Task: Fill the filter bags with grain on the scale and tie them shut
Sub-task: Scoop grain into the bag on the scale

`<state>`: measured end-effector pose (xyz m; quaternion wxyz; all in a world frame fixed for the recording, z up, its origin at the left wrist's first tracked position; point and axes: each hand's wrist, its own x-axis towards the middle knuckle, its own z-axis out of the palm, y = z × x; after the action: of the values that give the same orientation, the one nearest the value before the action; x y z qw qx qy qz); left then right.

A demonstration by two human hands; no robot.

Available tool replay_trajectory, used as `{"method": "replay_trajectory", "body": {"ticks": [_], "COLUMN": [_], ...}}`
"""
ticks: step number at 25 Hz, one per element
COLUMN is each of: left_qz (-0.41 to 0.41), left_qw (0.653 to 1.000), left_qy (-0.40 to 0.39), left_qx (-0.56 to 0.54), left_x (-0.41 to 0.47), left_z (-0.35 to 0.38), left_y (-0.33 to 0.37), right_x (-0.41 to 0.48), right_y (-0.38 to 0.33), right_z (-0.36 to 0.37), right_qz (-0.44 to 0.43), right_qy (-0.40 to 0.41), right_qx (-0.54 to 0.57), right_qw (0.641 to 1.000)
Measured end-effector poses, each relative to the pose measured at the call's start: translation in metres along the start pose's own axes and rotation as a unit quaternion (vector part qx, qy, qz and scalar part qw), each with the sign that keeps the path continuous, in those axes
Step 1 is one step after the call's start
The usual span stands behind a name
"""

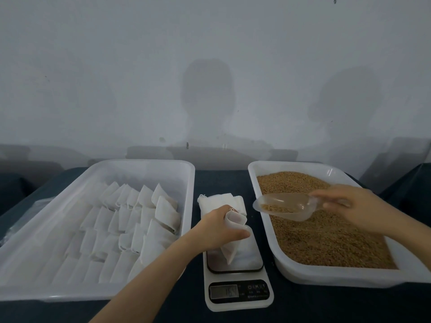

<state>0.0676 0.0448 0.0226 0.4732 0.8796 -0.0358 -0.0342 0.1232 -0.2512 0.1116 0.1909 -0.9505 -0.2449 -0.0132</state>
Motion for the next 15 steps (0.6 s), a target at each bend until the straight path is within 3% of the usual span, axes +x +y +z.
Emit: {"method": "replay_trajectory", "body": {"ticks": [5, 15], "left_qz": [0.001, 0.016], "left_qw": [1.000, 1.000], "left_qy": [-0.001, 0.002], "left_qx": [-0.006, -0.001], "left_x": [-0.002, -0.002], "left_z": [-0.001, -0.001], "left_y": [0.002, 0.004], "right_x": [0.025, 0.043], "right_y": [-0.028, -0.044], "right_z": [0.000, 0.006], "right_qz": [-0.078, -0.126], "right_qy": [-0.001, 0.024], "right_qx": [-0.083, -0.166], "right_qw": [0.994, 0.978]}}
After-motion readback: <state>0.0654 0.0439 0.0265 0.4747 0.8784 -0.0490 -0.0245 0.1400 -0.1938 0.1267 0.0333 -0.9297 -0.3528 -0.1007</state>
